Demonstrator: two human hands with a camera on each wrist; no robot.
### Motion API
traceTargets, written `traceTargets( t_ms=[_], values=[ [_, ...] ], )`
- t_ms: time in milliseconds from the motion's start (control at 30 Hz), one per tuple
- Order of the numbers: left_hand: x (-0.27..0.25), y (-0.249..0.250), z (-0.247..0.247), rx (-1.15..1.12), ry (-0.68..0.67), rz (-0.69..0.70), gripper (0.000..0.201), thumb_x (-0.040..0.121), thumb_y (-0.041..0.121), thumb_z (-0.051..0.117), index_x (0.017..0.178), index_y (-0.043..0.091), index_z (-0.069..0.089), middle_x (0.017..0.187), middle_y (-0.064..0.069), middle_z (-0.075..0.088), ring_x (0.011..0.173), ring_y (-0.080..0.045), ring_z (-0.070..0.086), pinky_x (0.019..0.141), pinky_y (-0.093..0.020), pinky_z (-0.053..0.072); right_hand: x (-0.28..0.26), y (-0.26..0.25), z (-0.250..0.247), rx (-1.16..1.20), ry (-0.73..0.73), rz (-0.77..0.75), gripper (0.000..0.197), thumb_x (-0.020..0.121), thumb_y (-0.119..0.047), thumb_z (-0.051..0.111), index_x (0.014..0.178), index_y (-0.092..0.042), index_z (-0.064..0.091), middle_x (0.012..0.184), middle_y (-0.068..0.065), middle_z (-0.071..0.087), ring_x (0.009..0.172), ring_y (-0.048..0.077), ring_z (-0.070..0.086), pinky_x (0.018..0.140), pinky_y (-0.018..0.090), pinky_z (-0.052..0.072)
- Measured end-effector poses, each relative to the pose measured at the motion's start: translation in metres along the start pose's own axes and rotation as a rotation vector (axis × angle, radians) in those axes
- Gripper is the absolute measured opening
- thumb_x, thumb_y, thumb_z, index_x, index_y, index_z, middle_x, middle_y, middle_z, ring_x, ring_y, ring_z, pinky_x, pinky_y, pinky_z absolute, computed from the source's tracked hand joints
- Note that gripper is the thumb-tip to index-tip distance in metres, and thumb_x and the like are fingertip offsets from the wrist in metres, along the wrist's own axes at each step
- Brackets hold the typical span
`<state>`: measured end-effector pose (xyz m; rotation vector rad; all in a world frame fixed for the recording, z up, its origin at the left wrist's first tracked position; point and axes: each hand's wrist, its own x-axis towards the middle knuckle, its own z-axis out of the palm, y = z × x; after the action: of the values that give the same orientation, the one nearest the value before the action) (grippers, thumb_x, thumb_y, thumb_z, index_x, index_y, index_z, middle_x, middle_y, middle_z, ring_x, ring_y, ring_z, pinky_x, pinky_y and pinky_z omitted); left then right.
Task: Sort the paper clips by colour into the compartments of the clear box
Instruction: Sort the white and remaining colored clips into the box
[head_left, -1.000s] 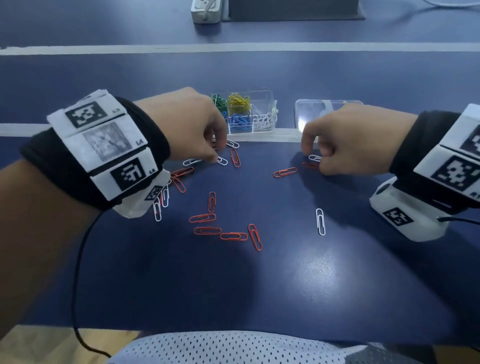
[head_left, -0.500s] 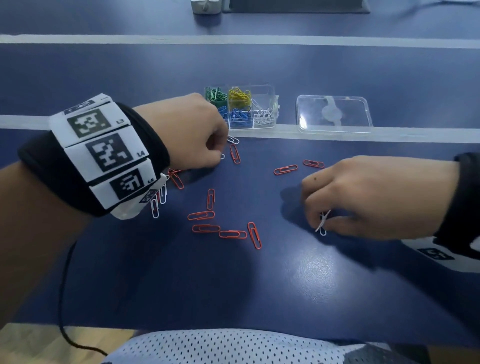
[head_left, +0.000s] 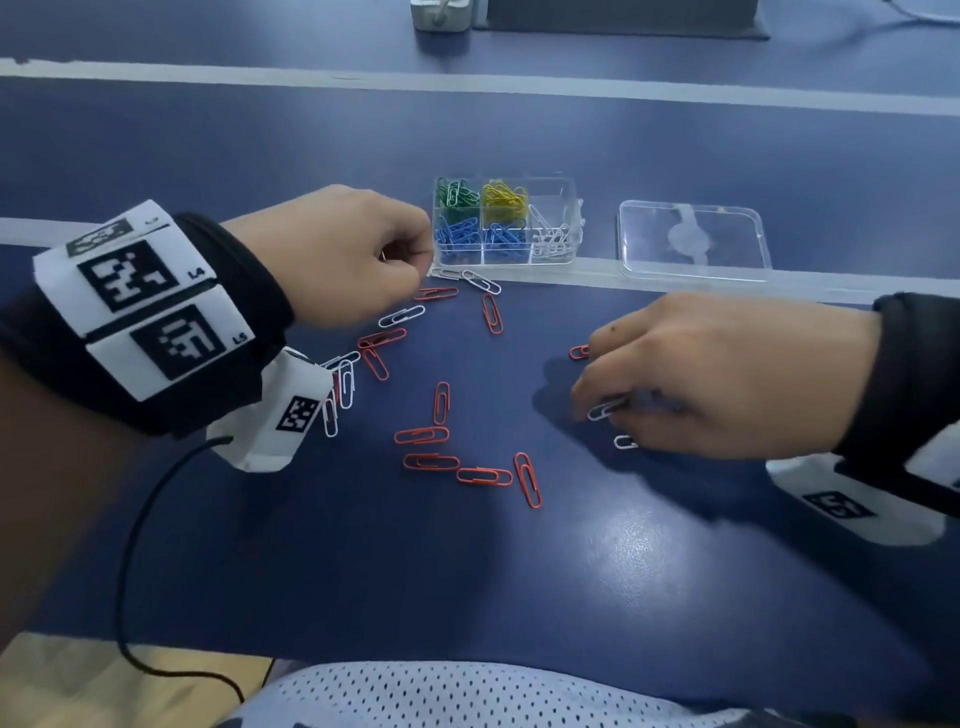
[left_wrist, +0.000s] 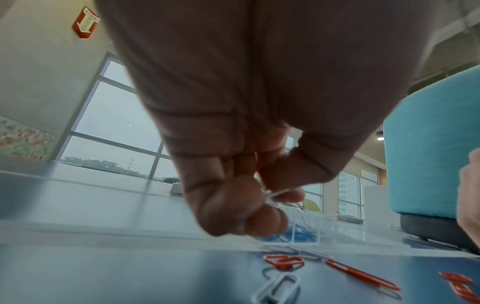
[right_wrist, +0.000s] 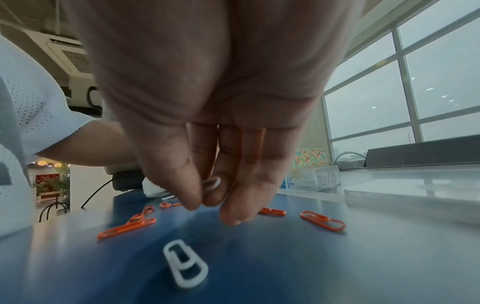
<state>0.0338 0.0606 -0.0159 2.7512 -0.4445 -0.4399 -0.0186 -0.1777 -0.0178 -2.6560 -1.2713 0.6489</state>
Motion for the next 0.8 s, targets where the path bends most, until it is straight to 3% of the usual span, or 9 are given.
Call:
traceTargets(
  t_ms=[133, 167, 233, 333, 433, 533, 600, 667, 800],
  values=[
    [0.002, -0.006, -0.002, 0.004, -0.011, -0.045, 0.012, 0.081, 0.021, 0.049, 0.07, 0.024, 0.054, 0.062, 0.007, 0.054, 0.062, -0.005, 0.048, 0.058, -0.021, 0.036, -0.003, -0.001, -0.007, 0.043, -0.026, 0.041, 0.022, 0.073, -0.023, 0.047, 0.086, -0.03, 0.064, 0.077, -0.018, 0.047, 0.071, -0.023, 0.04, 0.065, -0.001, 0.032],
    [0.003, -0.008, -0.002, 0.02, -0.007, -0.04, 0.009, 0.08, 0.023, 0.052, 0.073, 0.025, 0.057, 0.062, 0.008, 0.055, 0.062, -0.004, 0.048, 0.058, -0.022, 0.037, -0.006, -0.003, -0.007, 0.039, -0.052, 0.046, 0.022, 0.074, -0.022, 0.047, 0.086, -0.031, 0.063, 0.077, -0.018, 0.048, 0.07, -0.023, 0.04, 0.063, 0.0, 0.033],
    [0.006, -0.01, -0.002, 0.076, 0.019, 0.005, 0.006, 0.079, 0.028, 0.059, 0.082, 0.026, 0.065, 0.061, 0.007, 0.053, 0.06, -0.004, 0.048, 0.062, -0.025, 0.036, -0.013, -0.007, -0.002, 0.014, -0.091, 0.04, 0.026, 0.074, -0.02, 0.044, 0.088, -0.034, 0.061, 0.078, -0.017, 0.054, 0.065, -0.007, 0.046, 0.059, 0.006, 0.038],
    [0.014, -0.008, -0.002, 0.157, 0.071, 0.12, 0.018, 0.079, 0.027, 0.063, 0.095, 0.024, 0.073, 0.059, 0.008, 0.05, 0.061, -0.017, 0.048, 0.07, -0.024, 0.037, -0.02, -0.006, 0.008, -0.071, -0.09, 0.007, 0.031, 0.073, -0.025, 0.035, 0.088, -0.036, 0.06, 0.078, -0.014, 0.059, 0.055, 0.015, 0.059, 0.045, 0.029, 0.051],
    [0.021, -0.004, -0.001, 0.222, 0.063, 0.2, 0.02, 0.08, 0.024, 0.063, 0.096, 0.025, 0.075, 0.058, 0.006, 0.049, 0.063, -0.018, 0.044, 0.07, -0.025, 0.04, -0.024, -0.006, 0.011, -0.086, -0.097, -0.011, 0.024, 0.078, -0.035, 0.04, 0.087, -0.034, 0.062, 0.081, -0.014, 0.06, 0.057, 0.018, 0.062, 0.046, 0.033, 0.053],
    [0.025, -0.002, 0.0, 0.271, 0.043, 0.222, 0.02, 0.081, 0.022, 0.063, 0.096, 0.024, 0.076, 0.065, -0.001, 0.052, 0.066, -0.018, 0.043, 0.072, -0.031, 0.048, -0.021, -0.008, 0.012, -0.113, -0.164, 0.016, 0.01, 0.074, -0.037, 0.056, 0.083, -0.034, 0.06, 0.078, -0.016, 0.06, 0.054, 0.016, 0.062, 0.043, 0.031, 0.052],
    [0.025, -0.001, 0.001, 0.297, 0.05, 0.236, 0.019, 0.08, 0.022, 0.063, 0.095, 0.023, 0.076, 0.068, -0.001, 0.052, 0.069, -0.019, 0.043, 0.076, -0.035, 0.051, -0.015, -0.014, 0.007, -0.124, -0.222, 0.07, 0.009, 0.082, -0.036, 0.056, 0.09, -0.034, 0.057, 0.086, -0.016, 0.059, 0.068, 0.015, 0.063, 0.056, 0.031, 0.053],
    [0.025, 0.002, 0.002, 0.32, 0.054, 0.238, 0.017, 0.08, 0.023, 0.064, 0.091, 0.021, 0.076, 0.068, 0.0, 0.052, 0.07, -0.019, 0.043, 0.078, -0.038, 0.052, -0.013, -0.019, 0.001, -0.168, -0.245, 0.118, 0.016, 0.092, -0.037, 0.041, 0.105, -0.036, 0.049, 0.103, -0.015, 0.053, 0.09, 0.015, 0.059, 0.074, 0.031, 0.05],
    [0.024, 0.006, 0.004, 0.351, 0.038, 0.218, 0.015, 0.08, 0.021, 0.061, 0.084, 0.019, 0.075, 0.063, 0.002, 0.05, 0.069, -0.02, 0.043, 0.075, -0.036, 0.052, -0.009, -0.026, 0.0, -0.204, -0.226, 0.136, 0.018, 0.09, -0.029, 0.034, 0.105, -0.036, 0.04, 0.109, -0.014, 0.048, 0.087, 0.018, 0.052, 0.076, 0.03, 0.047]
  ],
)
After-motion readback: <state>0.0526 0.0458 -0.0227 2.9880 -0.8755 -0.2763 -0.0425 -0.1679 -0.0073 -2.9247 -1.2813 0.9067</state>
